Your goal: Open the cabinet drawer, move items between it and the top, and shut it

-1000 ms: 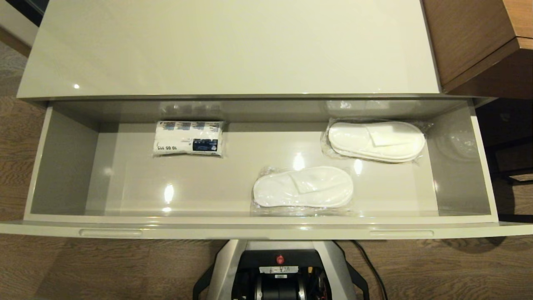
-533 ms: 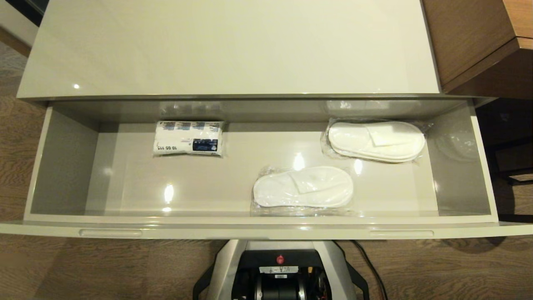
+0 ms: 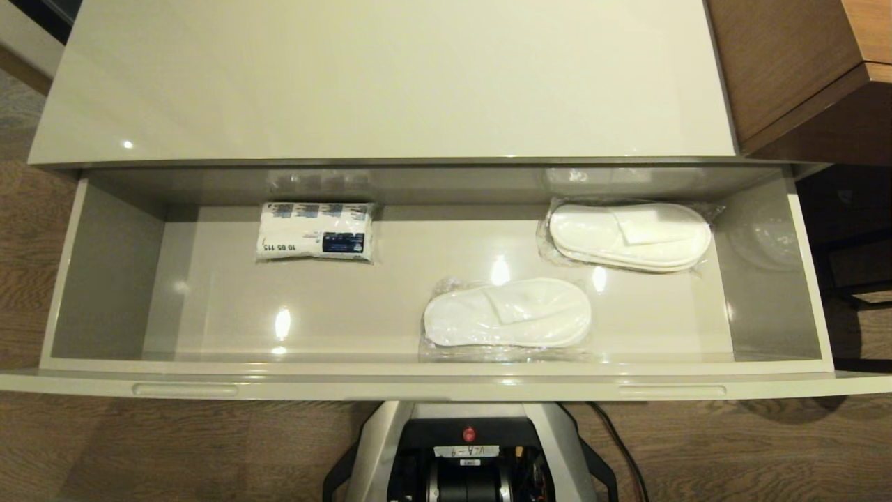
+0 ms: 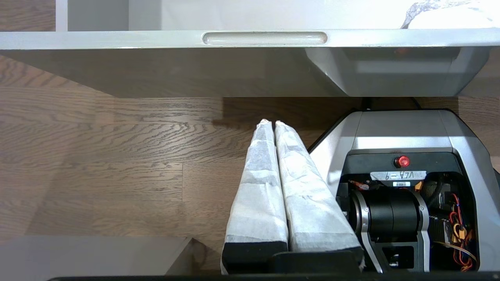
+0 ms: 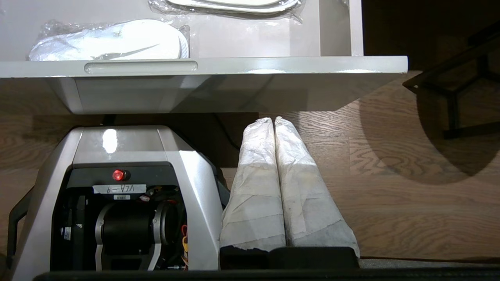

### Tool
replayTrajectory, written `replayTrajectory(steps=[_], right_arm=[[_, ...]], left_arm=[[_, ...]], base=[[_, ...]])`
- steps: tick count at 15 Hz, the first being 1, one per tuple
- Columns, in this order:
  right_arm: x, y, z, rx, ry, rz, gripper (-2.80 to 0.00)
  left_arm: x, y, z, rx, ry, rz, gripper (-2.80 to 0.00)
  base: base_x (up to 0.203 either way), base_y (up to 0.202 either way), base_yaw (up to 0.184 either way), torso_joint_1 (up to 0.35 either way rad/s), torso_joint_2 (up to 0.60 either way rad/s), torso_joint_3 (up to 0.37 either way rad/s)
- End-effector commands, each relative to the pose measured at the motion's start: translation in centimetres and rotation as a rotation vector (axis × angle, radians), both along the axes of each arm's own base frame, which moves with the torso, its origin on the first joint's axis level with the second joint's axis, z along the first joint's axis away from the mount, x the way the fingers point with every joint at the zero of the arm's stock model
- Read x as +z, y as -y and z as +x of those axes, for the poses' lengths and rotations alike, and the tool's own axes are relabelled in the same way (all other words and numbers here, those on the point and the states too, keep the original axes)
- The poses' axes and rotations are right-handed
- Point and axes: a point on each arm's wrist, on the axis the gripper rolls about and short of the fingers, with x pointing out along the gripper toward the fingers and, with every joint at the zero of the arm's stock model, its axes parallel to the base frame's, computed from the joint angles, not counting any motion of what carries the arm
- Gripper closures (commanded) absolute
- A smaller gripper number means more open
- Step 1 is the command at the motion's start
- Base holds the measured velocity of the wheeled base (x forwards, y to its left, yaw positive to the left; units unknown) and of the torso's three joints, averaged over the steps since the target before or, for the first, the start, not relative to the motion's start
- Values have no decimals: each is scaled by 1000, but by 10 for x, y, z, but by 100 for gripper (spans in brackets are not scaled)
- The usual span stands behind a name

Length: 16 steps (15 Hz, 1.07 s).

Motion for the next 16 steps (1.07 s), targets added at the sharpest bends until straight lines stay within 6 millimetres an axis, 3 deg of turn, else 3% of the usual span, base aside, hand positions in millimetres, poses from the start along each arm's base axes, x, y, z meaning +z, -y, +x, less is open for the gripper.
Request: replayTrajectory(steps=[1, 16], right_arm=[[-1, 0, 0, 1, -3, 0, 0], [-1, 0, 0, 1, -3, 0, 0]], left_arm=[[0, 0, 0, 1, 0, 0, 0], [0, 0, 0, 1, -1, 0, 0]], base=[[0, 0, 0, 0, 0, 0], [0, 0, 0, 0, 0, 0]])
